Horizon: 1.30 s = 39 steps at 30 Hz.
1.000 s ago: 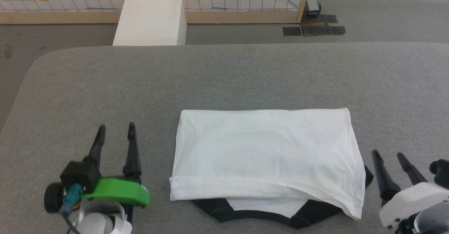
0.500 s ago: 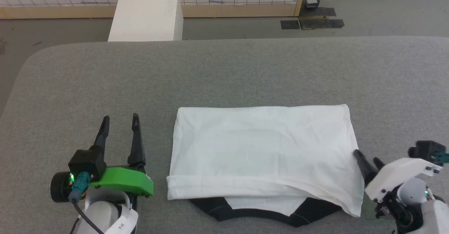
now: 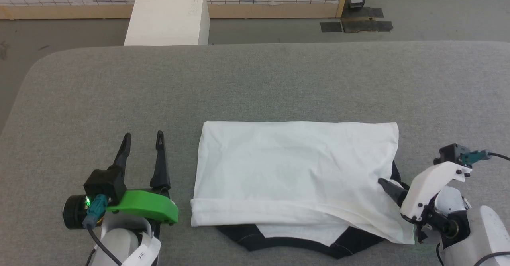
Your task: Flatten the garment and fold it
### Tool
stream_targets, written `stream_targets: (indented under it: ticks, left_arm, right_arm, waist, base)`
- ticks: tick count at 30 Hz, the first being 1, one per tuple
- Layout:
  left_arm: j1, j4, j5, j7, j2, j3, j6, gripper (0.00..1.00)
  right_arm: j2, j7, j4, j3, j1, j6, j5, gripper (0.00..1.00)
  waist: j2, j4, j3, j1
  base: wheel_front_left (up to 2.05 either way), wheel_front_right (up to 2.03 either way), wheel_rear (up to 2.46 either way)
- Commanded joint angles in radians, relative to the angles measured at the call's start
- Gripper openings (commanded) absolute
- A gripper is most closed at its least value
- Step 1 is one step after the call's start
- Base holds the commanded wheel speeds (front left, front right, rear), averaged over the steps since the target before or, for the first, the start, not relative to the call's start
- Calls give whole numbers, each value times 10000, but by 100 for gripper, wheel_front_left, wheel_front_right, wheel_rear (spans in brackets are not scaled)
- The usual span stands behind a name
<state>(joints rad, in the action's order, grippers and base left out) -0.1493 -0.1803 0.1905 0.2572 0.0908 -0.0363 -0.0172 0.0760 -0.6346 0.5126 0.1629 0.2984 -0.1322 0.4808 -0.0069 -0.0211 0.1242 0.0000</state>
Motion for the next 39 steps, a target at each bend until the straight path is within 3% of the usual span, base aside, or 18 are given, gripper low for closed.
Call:
stream_targets:
  ticks: [1,2,10,20,23,31,39]
  left_arm:
    - [-124,-12,-169,45,-66,68,-70,100]
    - [-121,-18,-185,45,-79,92,-90,100]
    - [-90,-79,-314,45,-180,250,-211,100]
    - [8,-15,-417,45,-266,437,-284,100]
    - [36,-26,-446,45,-283,461,-322,100]
    - [105,-105,-499,45,-325,465,-414,100]
    - [50,-66,-566,45,-351,463,-473,100]
  right_arm:
    - [-257,-261,271,-219,-243,15,18,16]
    - [-257,-245,222,-209,-251,15,-27,0]
    - [-257,338,-505,504,-382,15,-818,0]
    - [-258,753,-2300,2706,-836,15,-3611,0]
    - [-258,723,-2713,2952,-921,15,-3982,0]
    - [-258,527,-4582,1789,-1568,15,-4042,0]
    - [-258,-198,-6998,-1303,-1992,15,-3748,0]
  waist:
    - [69,-11,6,0]
    - [69,-16,10,0]
    - [69,-54,16,0]
    - [69,-120,-7,0]
    - [69,-118,-32,0]
    - [69,-48,-135,0]
    - [69,-16,-88,0]
  base:
    - [0,0,0]
    - [0,0,0]
    - [0,0,0]
    - [0,0,0]
    - [0,0,0]
    - [0,0,0]
    - [0,0,0]
